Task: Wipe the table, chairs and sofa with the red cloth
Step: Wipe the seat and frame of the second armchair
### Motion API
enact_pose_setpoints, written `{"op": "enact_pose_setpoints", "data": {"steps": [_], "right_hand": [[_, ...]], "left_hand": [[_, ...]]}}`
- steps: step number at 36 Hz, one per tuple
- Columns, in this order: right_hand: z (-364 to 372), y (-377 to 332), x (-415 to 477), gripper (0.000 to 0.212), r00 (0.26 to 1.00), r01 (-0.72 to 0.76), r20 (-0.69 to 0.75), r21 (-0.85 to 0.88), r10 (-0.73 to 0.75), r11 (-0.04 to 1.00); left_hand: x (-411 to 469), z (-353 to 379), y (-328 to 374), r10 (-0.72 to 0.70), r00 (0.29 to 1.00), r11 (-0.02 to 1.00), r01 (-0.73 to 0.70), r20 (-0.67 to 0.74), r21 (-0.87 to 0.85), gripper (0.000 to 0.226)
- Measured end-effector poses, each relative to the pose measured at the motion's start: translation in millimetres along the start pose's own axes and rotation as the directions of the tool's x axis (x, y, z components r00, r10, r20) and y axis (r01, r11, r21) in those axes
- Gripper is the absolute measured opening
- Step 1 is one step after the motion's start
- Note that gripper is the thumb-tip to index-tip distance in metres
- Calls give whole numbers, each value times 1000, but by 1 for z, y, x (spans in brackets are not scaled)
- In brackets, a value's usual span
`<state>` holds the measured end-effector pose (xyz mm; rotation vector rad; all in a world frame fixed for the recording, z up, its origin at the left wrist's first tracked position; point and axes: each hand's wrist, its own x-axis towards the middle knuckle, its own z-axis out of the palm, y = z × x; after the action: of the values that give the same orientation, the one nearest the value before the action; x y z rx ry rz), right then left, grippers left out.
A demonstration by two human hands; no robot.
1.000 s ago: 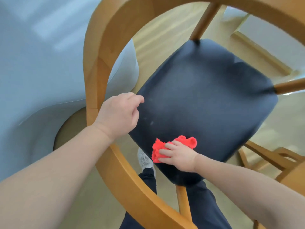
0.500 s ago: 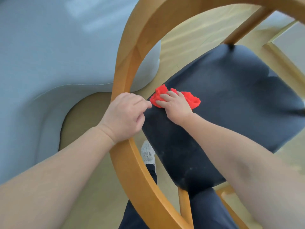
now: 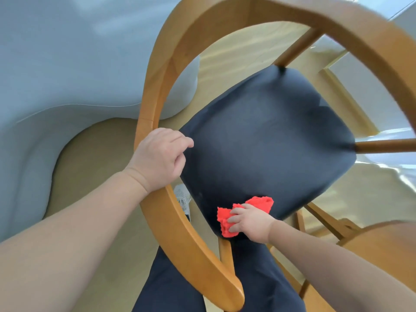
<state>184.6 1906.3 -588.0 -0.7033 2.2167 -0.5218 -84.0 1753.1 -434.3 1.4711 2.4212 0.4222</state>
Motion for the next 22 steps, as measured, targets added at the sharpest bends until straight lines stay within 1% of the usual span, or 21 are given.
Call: {"op": "enact_pose_setpoints", "data": {"steps": [1, 2, 3, 4, 5, 6, 7, 8, 9, 10, 12, 13, 14, 15, 17, 18, 20, 22], "right_hand": [[-1, -2, -9, 40, 997, -54, 55, 20, 53, 998], [-4, -5, -18, 42, 990, -122, 77, 39, 119, 992], [-9, -7, -28, 44, 979, -199, 59, 80, 195, 977], [-17, -9, -37, 47, 961, -276, 11, 147, 278, 950], [-29, -12, -46, 49, 927, -347, -53, 249, 371, 904], [-46, -16, -55, 48, 869, -397, -125, 400, 478, 826], [-65, -20, -63, 43, 785, -408, -181, 568, 592, 715], [-87, -25, -71, 38, 692, -380, -195, 721, 696, 580], [-111, -31, -79, 35, 607, -318, -179, 838, 774, 443], [-134, -37, -85, 32, 541, -245, -157, 910, 826, 334], [-176, -50, -98, 27, 448, -72, -129, 981, 884, 179], [-195, -58, -103, 24, 417, 43, -112, 994, 902, 104], [-213, -67, -108, 22, 402, 165, -92, 986, 911, 26], [-230, -77, -113, 20, 408, 285, -78, 957, 910, -46], [-255, -97, -123, 23, 440, 454, -83, 880, 894, -142], [-264, -106, -127, 28, 467, 500, -107, 851, 878, -162], [-277, -124, -134, 39, 509, 543, -166, 823, 844, -166], [-285, -142, -138, 44, 515, 581, -213, 799, 830, -155]], "left_hand": [[-1, -3, 3, 0, 1000, 1000, 0, 3, -7, 28], [-2, -7, 7, -1, 1000, 1000, 1, 5, -15, 29], [-2, -12, 10, 0, 1000, 1000, 0, 6, -25, 29], [-1, -18, 15, 4, 1000, 999, -4, 6, -36, 30], [0, -25, 19, 9, 1000, 999, -8, 3, -50, 31], [1, -33, 24, 13, 1000, 998, -13, 0, -65, 32], [2, -42, 29, 18, 1000, 997, -18, -5, -76, 34], [3, -51, 34, 26, 1000, 996, -26, -11, -84, 34], [4, -60, 39, 38, 999, 995, -40, -23, -88, 35], [4, -70, 43, 55, 998, 994, -58, -37, -92, 34], [3, -87, 53, 83, 995, 991, -89, -57, -103, 29], [2, -94, 58, 94, 994, 989, -100, -62, -112, 27], [1, -102, 64, 104, 993, 986, -111, -63, -121, 28], [-1, -109, 69, 116, 992, 984, -122, -55, -127, 32], [-4, -121, 79, 153, 988, 978, -153, -13, -139, 50], [-5, -127, 83, 176, 984, 972, -173, 8, -160, 61], [-7, -139, 92, 234, 972, 951, -222, 31, -213, 78], [-8, -151, 103, 308, 951, 924, -292, 29, -246, 87]]}}
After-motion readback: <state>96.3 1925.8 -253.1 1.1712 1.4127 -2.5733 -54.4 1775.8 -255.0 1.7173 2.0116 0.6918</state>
